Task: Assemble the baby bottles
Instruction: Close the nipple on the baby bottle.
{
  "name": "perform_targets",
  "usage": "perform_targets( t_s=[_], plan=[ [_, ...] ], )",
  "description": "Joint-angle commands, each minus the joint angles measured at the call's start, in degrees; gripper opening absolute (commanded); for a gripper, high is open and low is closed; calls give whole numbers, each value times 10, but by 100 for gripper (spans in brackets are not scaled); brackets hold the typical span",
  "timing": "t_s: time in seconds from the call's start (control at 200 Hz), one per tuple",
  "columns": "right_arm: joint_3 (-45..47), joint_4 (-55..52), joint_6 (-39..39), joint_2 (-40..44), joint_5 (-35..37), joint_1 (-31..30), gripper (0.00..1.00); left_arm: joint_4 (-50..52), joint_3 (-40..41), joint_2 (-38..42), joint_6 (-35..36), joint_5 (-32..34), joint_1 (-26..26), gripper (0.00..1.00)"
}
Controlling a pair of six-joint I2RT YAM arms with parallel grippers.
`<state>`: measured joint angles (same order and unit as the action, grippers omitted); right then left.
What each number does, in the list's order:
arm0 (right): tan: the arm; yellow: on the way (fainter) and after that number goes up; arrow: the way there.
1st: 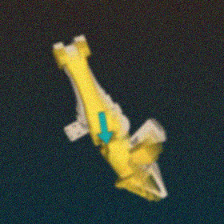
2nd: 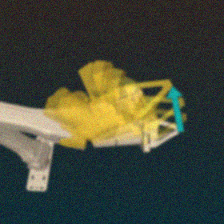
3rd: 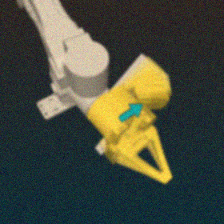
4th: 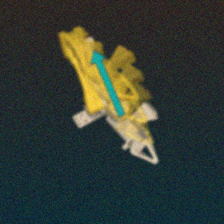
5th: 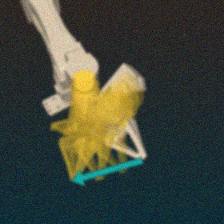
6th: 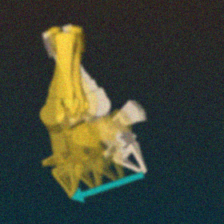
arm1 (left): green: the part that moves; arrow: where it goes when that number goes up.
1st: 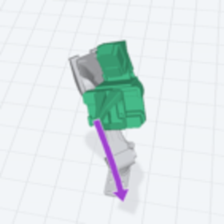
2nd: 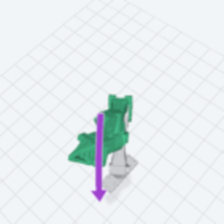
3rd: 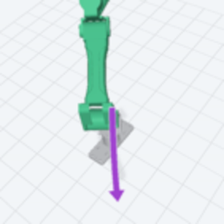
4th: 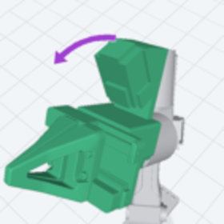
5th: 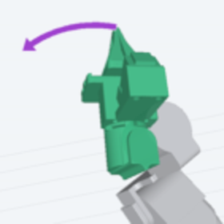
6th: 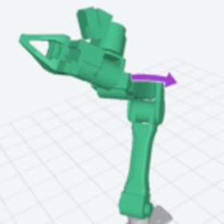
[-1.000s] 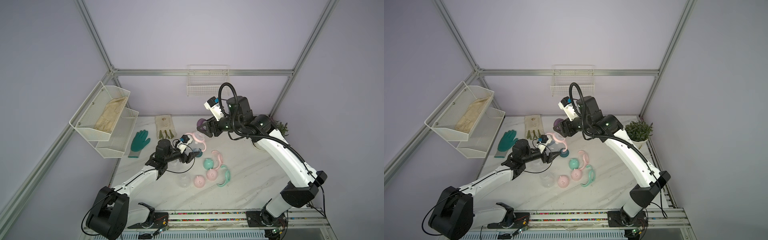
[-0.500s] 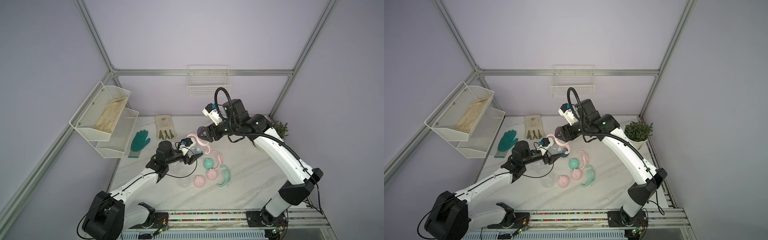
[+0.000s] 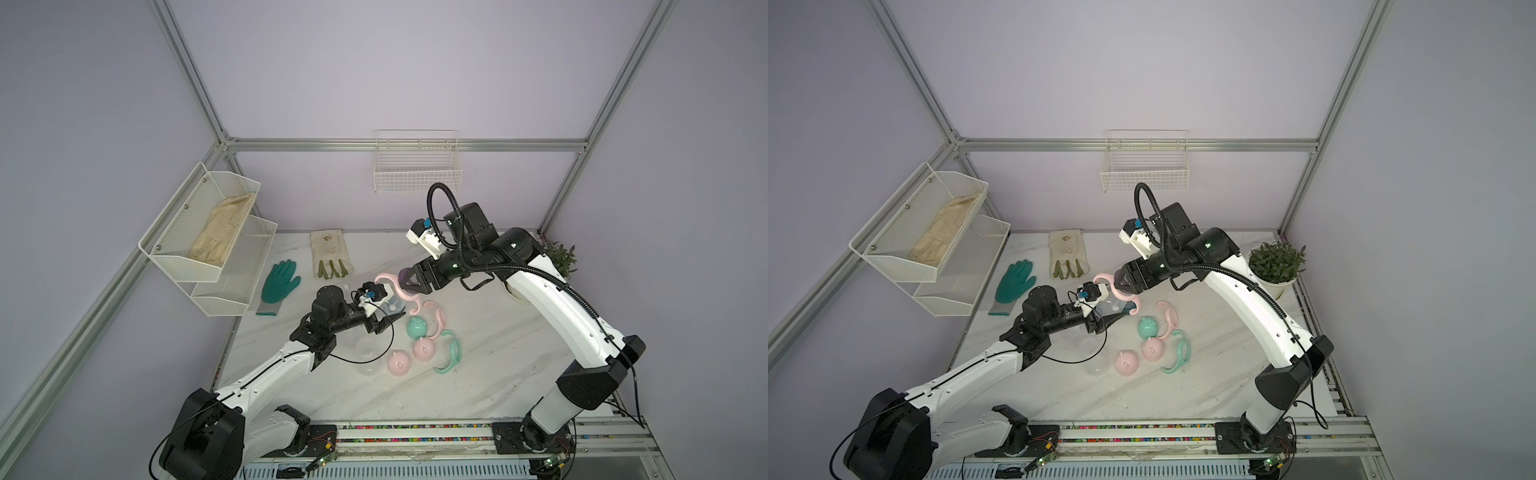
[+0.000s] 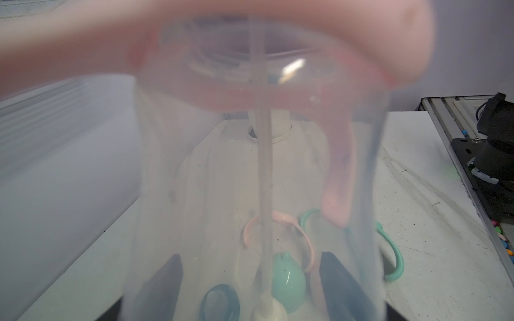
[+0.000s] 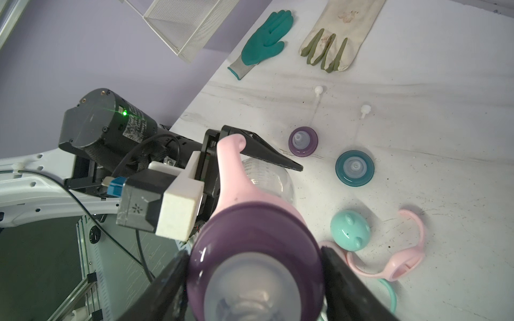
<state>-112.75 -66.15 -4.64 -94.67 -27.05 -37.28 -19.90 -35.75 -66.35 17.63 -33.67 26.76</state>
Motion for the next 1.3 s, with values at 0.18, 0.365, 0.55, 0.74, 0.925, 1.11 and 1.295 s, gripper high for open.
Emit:
perform_targets(
  t_s=[0.18,0.365,0.55,0.74,0.925,1.11,1.295],
  plan=[
    [38,17,17,38,-12,-1,49,-20,-12,5,1,-10,3,0],
    [80,56,6,53,-8,-1,49,-20,-21,11,-15,-22,3,0],
    [151,137,-22,85,-12,0,49,-21,-37,12,-44,-60,3,0],
    [196,187,-34,107,-24,-1,48,-26,-50,9,-71,-104,3,0],
    [206,188,-38,105,-22,-1,47,-26,-56,10,-79,-116,3,0],
    [219,200,-53,106,-21,-1,46,-26,-49,20,-58,-26,4,0],
    [243,248,-102,89,1,0,42,-29,-47,25,16,203,13,0]
  ],
)
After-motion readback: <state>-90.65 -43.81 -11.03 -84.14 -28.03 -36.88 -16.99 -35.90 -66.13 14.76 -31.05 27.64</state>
